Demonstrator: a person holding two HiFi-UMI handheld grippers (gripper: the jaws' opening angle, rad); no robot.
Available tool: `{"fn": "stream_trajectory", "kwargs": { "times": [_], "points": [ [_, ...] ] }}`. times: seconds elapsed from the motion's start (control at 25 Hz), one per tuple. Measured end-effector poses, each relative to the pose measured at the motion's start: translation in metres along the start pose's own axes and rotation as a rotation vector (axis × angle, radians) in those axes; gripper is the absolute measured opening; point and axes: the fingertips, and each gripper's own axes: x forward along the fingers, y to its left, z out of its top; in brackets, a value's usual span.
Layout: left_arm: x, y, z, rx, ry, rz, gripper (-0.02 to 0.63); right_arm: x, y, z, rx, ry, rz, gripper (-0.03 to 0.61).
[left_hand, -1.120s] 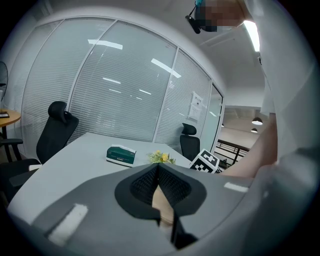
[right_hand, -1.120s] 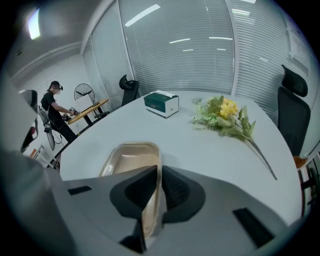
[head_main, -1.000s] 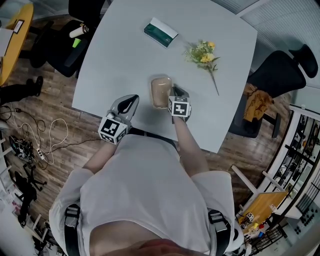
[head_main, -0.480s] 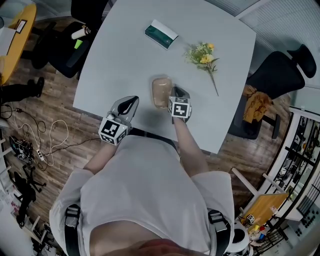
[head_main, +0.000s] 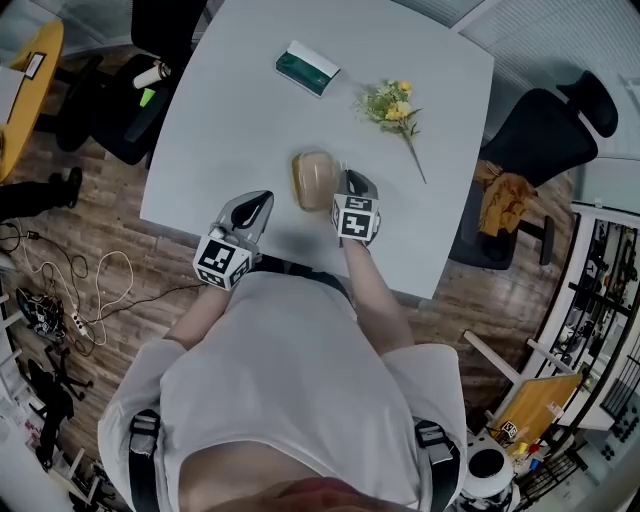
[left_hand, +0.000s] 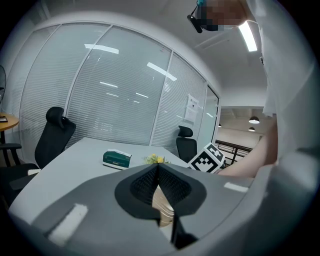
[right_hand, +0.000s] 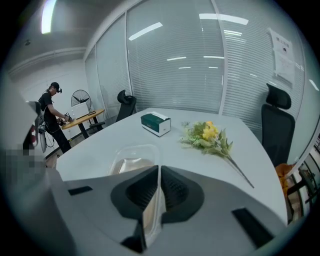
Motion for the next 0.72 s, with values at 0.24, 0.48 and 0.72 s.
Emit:
{"fn": "stream_trajectory", "kwargs": {
  "times": [0.24,0.48,0.72],
  "points": [
    [-0.003,-0.009,0.013,0.022,-0.035,-0.006,0.011,-0.036,-0.008,0.018,0.014,-0.098,-0.047,0.023],
    [-0.010,-0.013,0.023,0.052,-0.061,0.008,0.011,-0.087,-0.011,0.041,0.048,-0.221,-0.065,0.023],
    [-0.015,-0.021,0.040,0.076,-0.098,0.004,0.011,-0.138,-0.011,0.058,0.076,-0.339,-0.073,0.023]
  ]
}}
